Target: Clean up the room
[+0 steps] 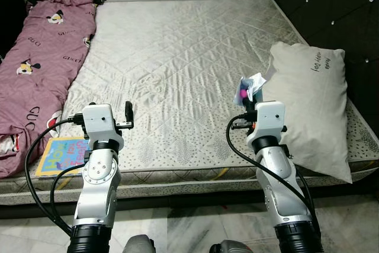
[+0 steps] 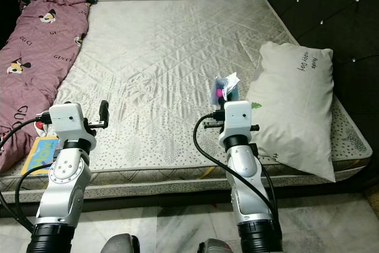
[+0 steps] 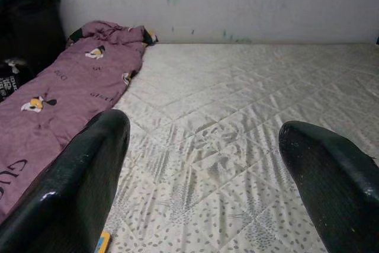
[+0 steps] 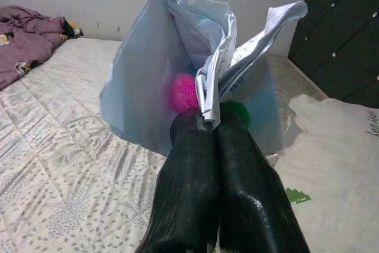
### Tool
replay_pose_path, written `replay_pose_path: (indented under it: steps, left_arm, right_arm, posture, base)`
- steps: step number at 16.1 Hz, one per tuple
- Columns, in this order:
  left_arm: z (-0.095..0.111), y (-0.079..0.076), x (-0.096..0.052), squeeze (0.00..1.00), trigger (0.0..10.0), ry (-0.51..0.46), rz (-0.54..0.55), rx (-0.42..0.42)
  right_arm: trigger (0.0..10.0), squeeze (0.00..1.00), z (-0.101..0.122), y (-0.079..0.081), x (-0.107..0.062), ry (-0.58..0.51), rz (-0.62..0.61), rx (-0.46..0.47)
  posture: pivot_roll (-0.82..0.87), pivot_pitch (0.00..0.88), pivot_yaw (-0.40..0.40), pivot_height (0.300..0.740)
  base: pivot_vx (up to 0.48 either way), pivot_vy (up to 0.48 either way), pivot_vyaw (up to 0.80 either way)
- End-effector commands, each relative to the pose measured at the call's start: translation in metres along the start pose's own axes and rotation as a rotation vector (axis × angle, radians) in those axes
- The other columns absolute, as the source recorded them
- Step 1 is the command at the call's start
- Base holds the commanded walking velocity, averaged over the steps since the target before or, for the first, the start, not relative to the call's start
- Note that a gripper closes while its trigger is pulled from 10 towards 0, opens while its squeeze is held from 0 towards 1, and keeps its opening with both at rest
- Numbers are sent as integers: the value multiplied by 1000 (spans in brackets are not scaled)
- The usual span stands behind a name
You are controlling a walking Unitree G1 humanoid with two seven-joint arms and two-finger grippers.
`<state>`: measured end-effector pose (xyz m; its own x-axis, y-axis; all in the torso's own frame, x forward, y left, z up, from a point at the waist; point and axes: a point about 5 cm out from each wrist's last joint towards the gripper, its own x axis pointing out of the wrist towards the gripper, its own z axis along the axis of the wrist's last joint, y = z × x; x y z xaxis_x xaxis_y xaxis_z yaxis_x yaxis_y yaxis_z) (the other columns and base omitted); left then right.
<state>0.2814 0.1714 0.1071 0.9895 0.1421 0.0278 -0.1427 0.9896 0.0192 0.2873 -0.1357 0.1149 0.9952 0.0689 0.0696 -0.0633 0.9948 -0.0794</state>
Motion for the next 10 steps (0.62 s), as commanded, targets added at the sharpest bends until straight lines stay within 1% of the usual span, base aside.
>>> replay_pose_path:
  steps: [1,6,7,8,9,10]
  left_arm:
    - [-1,2,1,0,10000,7,15,10]
    - [-2,1,2,0,10000,8,14,7]
    - [-2,1,2,0,10000,10,18,5]
    - [-2,1,2,0,10000,11,20,5]
    - [-2,1,2,0,10000,10,21,4]
    - [-2,1,2,0,10000,9,20,5]
  right_arm:
    - [10000,0,5,0,1,-24,4,11]
    - [10000,0,6,1,3,-27,12,16]
    - [7490,0,6,1,3,-31,13,24]
    - [7765,0,6,2,4,-32,14,27]
    - [9176,0,6,2,4,-32,15,26]
    - [10000,0,6,2,4,-31,17,26]
  posture:
    - [23,71,8,740]
    - [27,65,7,740]
    - [27,65,7,740]
    - [27,65,7,740]
    - [27,65,7,740]
    - [27,65,7,740]
  base:
    - [0,0,0]
    - [0,0,0]
    - [0,0,0]
    - [0,0,0]
    - [0,0,0]
    - [0,0,0]
